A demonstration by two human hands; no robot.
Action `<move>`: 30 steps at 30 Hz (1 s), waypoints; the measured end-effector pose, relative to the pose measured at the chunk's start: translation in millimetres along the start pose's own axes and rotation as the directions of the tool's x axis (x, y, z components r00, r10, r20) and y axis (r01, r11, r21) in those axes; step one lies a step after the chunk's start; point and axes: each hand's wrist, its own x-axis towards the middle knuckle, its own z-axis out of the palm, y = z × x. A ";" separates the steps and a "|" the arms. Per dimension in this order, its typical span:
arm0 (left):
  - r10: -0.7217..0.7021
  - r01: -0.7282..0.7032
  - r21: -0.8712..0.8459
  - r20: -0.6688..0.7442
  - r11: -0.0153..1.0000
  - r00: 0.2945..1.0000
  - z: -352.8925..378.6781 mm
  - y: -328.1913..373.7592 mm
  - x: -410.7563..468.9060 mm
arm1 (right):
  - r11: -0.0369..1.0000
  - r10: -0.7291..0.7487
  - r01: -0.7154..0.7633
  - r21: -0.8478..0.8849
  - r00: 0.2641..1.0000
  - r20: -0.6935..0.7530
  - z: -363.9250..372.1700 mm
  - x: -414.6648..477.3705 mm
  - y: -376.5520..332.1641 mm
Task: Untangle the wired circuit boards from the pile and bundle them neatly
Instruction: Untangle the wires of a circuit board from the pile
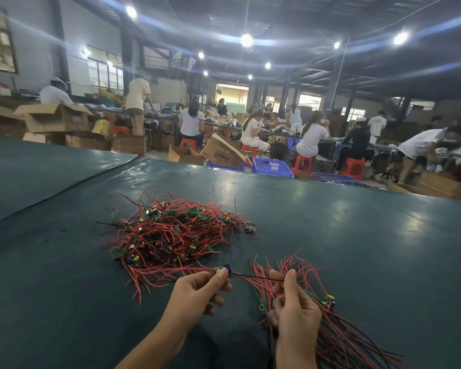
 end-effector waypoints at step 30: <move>-0.281 0.324 -0.097 0.310 0.941 0.908 3.6 -10.6 3.4 | 0.956 0.195 -0.125 -0.264 0.945 0.262 16.1 -17.2 10.2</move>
